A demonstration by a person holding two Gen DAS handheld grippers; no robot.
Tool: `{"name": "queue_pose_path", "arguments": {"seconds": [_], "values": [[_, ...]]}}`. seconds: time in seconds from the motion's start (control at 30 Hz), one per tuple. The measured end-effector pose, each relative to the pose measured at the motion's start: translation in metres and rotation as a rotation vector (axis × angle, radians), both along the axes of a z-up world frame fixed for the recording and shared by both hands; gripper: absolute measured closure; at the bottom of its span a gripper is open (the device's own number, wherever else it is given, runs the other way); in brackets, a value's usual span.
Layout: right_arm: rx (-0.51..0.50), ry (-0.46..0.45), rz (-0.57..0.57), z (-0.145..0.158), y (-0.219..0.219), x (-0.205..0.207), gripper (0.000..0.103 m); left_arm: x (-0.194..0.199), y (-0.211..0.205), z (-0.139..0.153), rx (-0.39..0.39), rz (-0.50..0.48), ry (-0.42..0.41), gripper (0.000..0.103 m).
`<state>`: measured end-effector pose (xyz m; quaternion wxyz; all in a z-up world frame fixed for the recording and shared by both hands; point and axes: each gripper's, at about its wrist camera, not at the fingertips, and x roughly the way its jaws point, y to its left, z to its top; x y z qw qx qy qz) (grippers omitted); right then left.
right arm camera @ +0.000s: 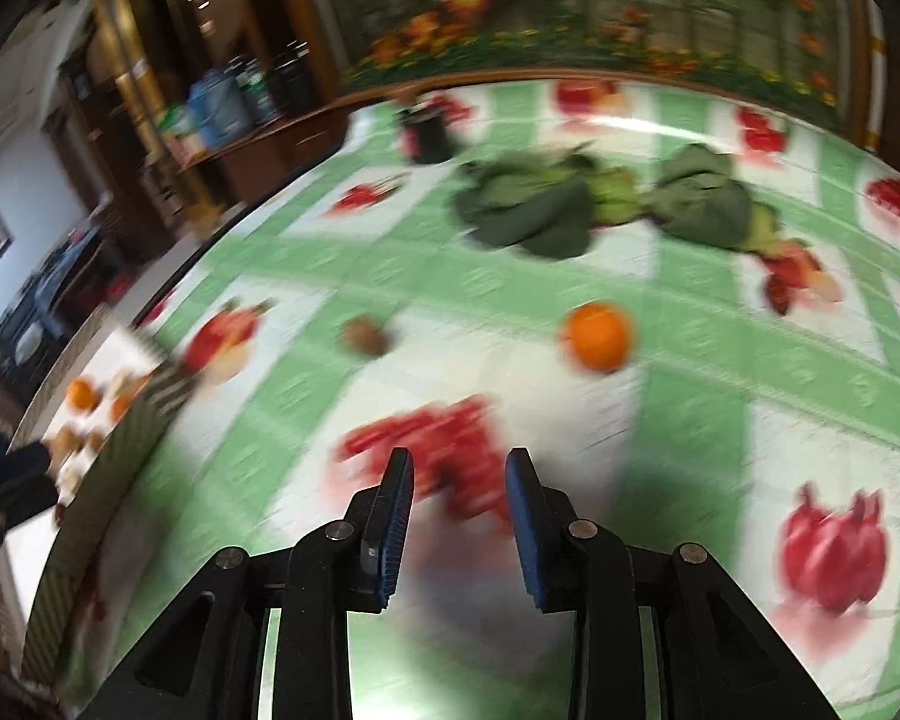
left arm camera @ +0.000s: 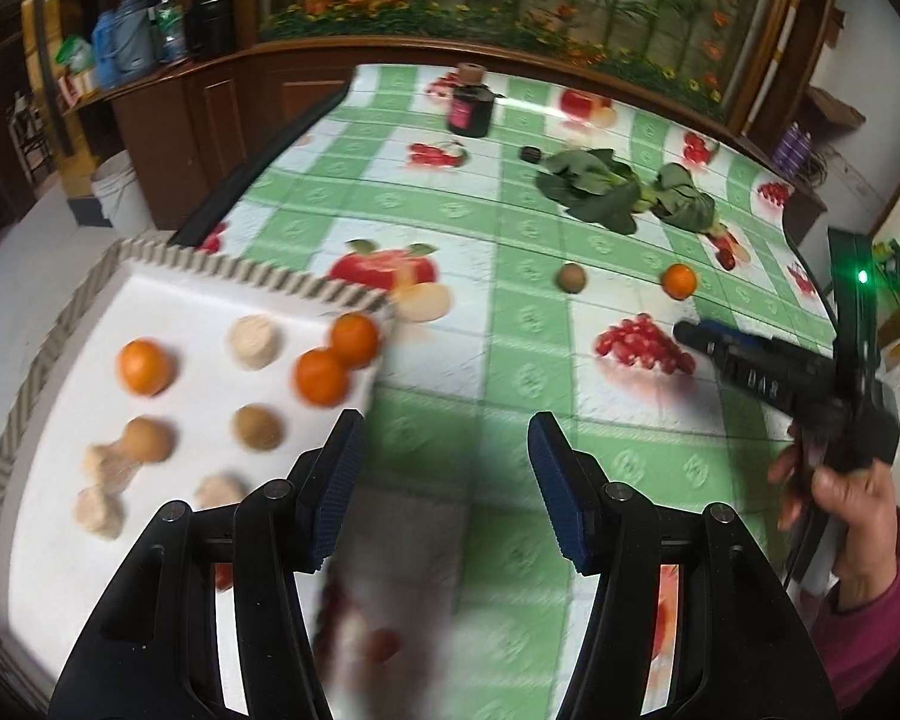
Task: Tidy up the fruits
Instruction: 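Grasp a brown kiwi with the left gripper while the right gripper grasps an orange, then carry the kiwi and orange into the white tray and open both grippers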
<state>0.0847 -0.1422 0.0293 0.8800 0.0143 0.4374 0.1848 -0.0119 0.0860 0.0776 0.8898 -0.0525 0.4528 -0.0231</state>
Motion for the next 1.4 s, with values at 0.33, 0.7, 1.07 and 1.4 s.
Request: {"name": "queue_pose_path", "arguments": {"seconds": [0.33,0.7,1.07,1.4], "values": [[0.003,-0.023,-0.024,-0.002,-0.033,0.053,0.067,0.055,-0.051,-0.003,0.005,-0.065,0.009,0.046],[0.031,-0.034,-0.027,-0.016,-0.035,0.064,0.071,0.122,-0.075,-0.041,0.017,-0.051,0.07,0.047],[0.007,-0.036,0.017,-0.016,-0.031,0.066,0.071,0.146,-0.083,-0.062,0.01,-0.03,0.021,0.07],[-0.008,-0.007,0.066,-0.005,-0.018,0.05,0.073,0.108,-0.068,-0.047,-0.02,-0.027,0.005,0.08]]}}
